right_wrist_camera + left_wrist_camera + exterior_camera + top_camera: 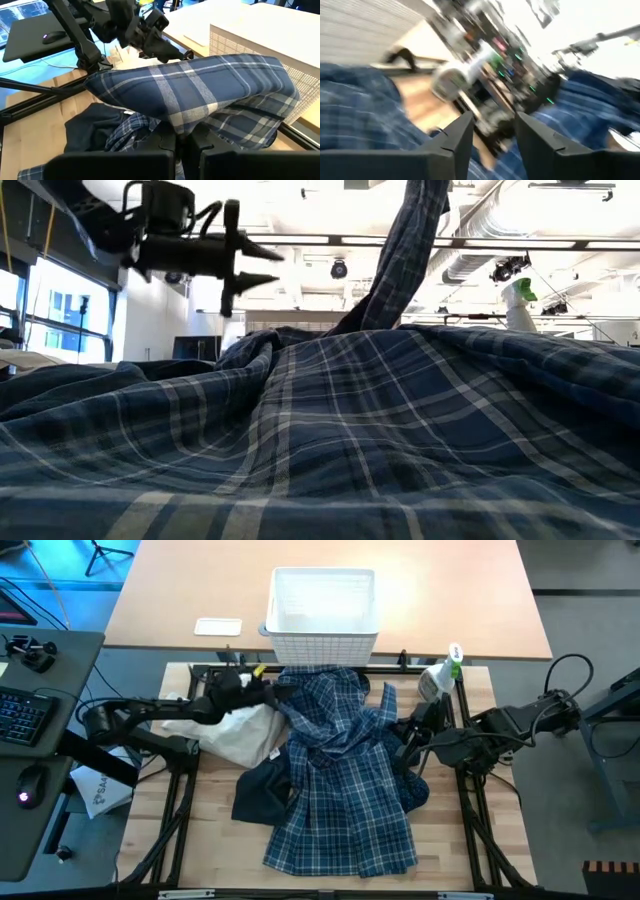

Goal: Fold laundry
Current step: Fold the blue plaid flannel shirt

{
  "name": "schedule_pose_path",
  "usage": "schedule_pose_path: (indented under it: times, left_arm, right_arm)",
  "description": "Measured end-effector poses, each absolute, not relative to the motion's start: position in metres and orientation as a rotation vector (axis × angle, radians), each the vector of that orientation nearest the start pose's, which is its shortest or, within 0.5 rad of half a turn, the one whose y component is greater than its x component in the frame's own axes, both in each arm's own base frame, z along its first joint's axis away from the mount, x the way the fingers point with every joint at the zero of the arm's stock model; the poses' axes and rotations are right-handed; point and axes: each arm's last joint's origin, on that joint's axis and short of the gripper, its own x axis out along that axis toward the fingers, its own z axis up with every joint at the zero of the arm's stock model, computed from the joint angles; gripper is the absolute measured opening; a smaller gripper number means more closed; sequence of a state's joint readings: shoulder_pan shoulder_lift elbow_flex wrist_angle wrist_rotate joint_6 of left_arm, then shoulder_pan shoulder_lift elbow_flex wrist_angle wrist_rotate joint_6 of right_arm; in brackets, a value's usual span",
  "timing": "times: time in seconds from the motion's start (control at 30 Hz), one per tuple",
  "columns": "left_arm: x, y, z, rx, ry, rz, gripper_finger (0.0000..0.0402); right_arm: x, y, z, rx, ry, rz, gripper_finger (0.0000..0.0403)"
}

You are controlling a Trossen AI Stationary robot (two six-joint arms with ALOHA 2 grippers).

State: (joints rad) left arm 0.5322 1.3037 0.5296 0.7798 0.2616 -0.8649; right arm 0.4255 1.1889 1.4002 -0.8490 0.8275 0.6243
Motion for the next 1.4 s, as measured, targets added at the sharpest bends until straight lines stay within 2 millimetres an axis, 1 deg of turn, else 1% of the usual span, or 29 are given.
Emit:
schedule_pose_path:
  times: [0.1,0.2,0.27,0.33,0.4,0.43,0.53,0.63,0.7,0.77,0.83,0.93,1.0,1.07,1.13,1.2,1.23,1.27,1.3,1.4]
  left_arm:
    - [0.228,0.129,0.243,-0.915,-0.007,0.167,0.0107]
    - [0.219,0.122,0.253,-0.958,0.195,0.195,0.0086]
    - [0.209,0.116,0.256,-0.963,0.353,0.301,0.0073]
    - [0.197,0.113,0.259,-0.966,0.470,0.477,0.0064]
    - [0.189,0.115,0.258,-0.973,0.521,0.636,0.0062]
    - [0.187,0.118,0.257,-0.970,0.527,0.671,0.0065]
    - [0.185,0.128,0.248,-0.989,0.541,0.713,0.0090]
    - [0.186,0.143,0.232,-1.033,0.584,0.783,0.0134]
    - [0.191,0.155,0.220,-1.095,0.577,0.821,0.0165]
    - [0.198,0.166,0.207,-1.166,0.577,0.812,0.0193]
    - [0.207,0.174,0.195,-1.228,0.565,0.769,0.0213]
    - [0.219,0.182,0.178,-1.297,0.553,0.721,0.0219]
    - [0.224,0.184,0.171,-1.316,0.563,0.716,0.0206]
    - [0.225,0.183,0.168,-1.298,0.578,0.713,0.0177]
    - [0.226,0.182,0.170,-1.252,0.586,0.698,0.0131]
    - [0.225,0.180,0.178,-1.195,0.576,0.670,0.0069]
    - [0.224,0.179,0.184,-1.163,0.568,0.662,0.0038]
    - [0.223,0.179,0.193,-1.129,0.553,0.661,0.0020]
    - [0.222,0.178,0.204,-1.097,0.533,0.672,0.0013]
    - [0.216,0.179,0.247,-0.974,0.466,0.718,0.0009]
  right_arm:
    - [0.208,0.072,0.406,0.245,0.380,-0.512,0.0000]
    - [0.208,0.072,0.406,0.273,0.387,-0.494,0.0000]
    - [0.209,0.072,0.406,0.285,0.387,-0.494,0.0000]
    - [0.209,0.072,0.406,0.288,0.387,-0.494,0.0000]
    - [0.209,0.072,0.406,0.276,0.389,-0.492,0.0000]
    - [0.209,0.072,0.406,0.267,0.390,-0.493,0.0000]
    - [0.209,0.071,0.406,0.241,0.382,-0.514,0.0000]
    - [0.209,0.071,0.406,0.227,0.380,-0.522,0.0000]
    - [0.209,0.071,0.406,0.226,0.380,-0.522,0.0000]
    - [0.209,0.071,0.406,0.228,0.380,-0.522,0.0000]
    - [0.209,0.071,0.406,0.234,0.379,-0.522,0.0000]
    - [0.209,0.072,0.406,0.258,0.373,-0.522,0.0000]
    - [0.209,0.072,0.406,0.274,0.368,-0.524,0.0000]
    - [0.209,0.072,0.406,0.286,0.364,-0.523,0.0000]
    - [0.209,0.072,0.407,0.295,0.357,-0.518,0.0000]
    - [0.210,0.073,0.408,0.300,0.355,-0.505,0.0000]
    - [0.210,0.073,0.408,0.306,0.354,-0.494,0.0000]
    - [0.211,0.074,0.409,0.310,0.353,-0.482,0.0000]
    - [0.211,0.074,0.409,0.311,0.353,-0.467,0.0000]
    - [0.215,0.077,0.413,0.335,0.341,-0.393,0.0000]
